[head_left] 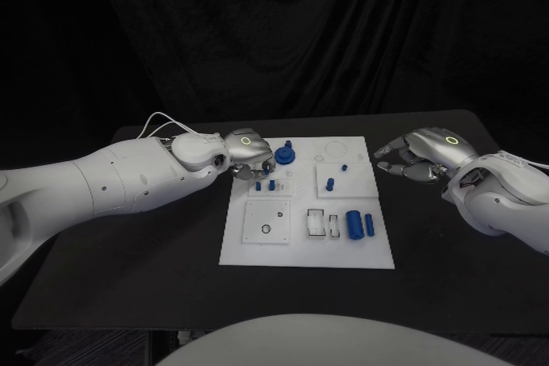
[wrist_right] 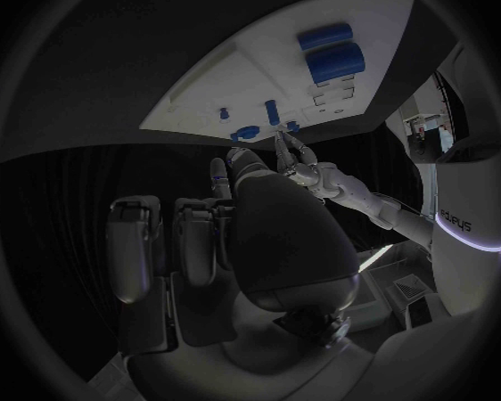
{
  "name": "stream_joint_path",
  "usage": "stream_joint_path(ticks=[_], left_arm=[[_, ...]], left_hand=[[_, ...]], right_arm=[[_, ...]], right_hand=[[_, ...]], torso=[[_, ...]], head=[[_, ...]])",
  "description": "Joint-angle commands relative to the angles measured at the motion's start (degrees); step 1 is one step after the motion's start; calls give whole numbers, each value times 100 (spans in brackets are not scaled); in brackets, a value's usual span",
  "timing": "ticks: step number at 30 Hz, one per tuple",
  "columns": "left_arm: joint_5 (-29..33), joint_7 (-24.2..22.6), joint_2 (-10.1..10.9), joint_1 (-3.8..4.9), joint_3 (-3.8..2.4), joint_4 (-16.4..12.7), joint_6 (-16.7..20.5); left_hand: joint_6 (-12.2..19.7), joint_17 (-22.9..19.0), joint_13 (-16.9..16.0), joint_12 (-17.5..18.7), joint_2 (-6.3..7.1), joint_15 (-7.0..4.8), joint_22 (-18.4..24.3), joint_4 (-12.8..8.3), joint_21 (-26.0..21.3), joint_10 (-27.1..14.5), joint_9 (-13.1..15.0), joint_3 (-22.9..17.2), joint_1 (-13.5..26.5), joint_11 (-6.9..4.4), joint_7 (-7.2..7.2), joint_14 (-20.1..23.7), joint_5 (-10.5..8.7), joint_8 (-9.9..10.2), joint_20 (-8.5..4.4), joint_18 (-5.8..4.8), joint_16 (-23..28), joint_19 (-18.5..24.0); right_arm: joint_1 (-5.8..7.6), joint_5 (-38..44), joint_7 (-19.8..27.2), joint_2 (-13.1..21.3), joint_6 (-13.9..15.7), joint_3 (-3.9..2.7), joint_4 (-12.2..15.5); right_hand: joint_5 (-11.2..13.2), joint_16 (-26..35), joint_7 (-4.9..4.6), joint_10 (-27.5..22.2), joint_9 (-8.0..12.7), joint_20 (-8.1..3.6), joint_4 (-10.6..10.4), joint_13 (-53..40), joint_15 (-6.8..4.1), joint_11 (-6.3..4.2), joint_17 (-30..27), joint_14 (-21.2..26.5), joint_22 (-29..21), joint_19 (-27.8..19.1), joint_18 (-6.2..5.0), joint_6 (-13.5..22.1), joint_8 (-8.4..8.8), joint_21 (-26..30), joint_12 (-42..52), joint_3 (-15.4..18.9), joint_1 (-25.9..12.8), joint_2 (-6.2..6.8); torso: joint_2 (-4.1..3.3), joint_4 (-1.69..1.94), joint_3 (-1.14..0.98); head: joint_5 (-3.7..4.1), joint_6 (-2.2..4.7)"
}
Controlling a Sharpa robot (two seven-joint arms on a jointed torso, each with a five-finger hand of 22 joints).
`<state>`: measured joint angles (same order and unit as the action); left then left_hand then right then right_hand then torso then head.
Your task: Assemble the parts on the task board
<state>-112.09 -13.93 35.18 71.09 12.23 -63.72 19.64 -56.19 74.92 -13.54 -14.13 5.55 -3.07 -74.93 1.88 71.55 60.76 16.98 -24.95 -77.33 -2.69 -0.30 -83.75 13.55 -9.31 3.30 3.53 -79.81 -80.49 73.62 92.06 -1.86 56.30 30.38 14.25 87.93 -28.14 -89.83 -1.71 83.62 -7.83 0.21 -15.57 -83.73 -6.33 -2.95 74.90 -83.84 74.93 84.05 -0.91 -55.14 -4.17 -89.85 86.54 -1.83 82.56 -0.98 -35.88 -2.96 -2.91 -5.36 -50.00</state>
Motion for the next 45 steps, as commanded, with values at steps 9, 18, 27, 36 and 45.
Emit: stream_joint_path(ticks=[9,18,27,36,45], left_arm=[[-47,9,-64,-21,-3,37,110],[-47,33,-96,-22,-4,81,117],[-47,40,-164,-29,-4,187,10],[-47,18,-204,-52,-4,246,-90],[-47,-6,-204,-73,-4,243,-163]], left_hand=[[64,-8,-3,34,42,-7,-989,0,-15,41,-11,-41,5,12,-4,-6,-7,47,-7,28,31,3],[69,-30,-2,35,42,-8,-985,-5,-30,46,-13,-50,-1,12,-8,3,2,55,-7,31,47,11],[83,-62,0,44,47,-8,-976,-9,-64,43,-18,-58,-2,12,-12,18,7,70,-8,38,71,28],[94,-101,3,50,57,-8,-966,-16,-103,43,-23,-64,-6,12,-16,37,8,85,-8,45,100,48],[90,-157,11,74,82,-6,-951,-19,-160,28,-25,-68,10,10,-20,71,-25,101,-8,55,146,80]], right_arm=[[-24,11,-133,2,-43,-5,0],[-26,11,-149,0,-70,-5,-1],[-28,11,-160,-8,-102,-5,-4],[-30,11,-162,-11,-126,-5,-6],[-33,11,-169,-10,-135,-5,-6]], right_hand=[[-26,-17,-24,412,5,41,7,-165,35,-17,1510,-616,1507,595,91,-10,31,-15,-37,-29,45,-2],[-25,-17,-27,410,6,42,12,-161,36,-15,1510,-616,1506,595,91,-9,30,-14,-41,-39,54,-4],[-25,-17,-27,410,6,42,12,-161,36,-15,1510,-616,1506,595,91,-9,30,-14,-41,-39,54,-4],[-23,-17,-29,408,7,43,17,-159,38,-13,1510,-616,1505,593,90,-6,31,-12,-43,-47,62,-4],[-23,-17,-29,405,8,44,23,-152,39,-13,1510,-616,1506,594,90,-4,32,-13,-49,-55,70,-5]], torso=[[-2,-5,3],[-4,-3,3],[1,-1,3],[-3,1,3],[-4,-5,5]], head=[[-14,0],[-10,0],[-15,0],[-11,0],[-24,0]])
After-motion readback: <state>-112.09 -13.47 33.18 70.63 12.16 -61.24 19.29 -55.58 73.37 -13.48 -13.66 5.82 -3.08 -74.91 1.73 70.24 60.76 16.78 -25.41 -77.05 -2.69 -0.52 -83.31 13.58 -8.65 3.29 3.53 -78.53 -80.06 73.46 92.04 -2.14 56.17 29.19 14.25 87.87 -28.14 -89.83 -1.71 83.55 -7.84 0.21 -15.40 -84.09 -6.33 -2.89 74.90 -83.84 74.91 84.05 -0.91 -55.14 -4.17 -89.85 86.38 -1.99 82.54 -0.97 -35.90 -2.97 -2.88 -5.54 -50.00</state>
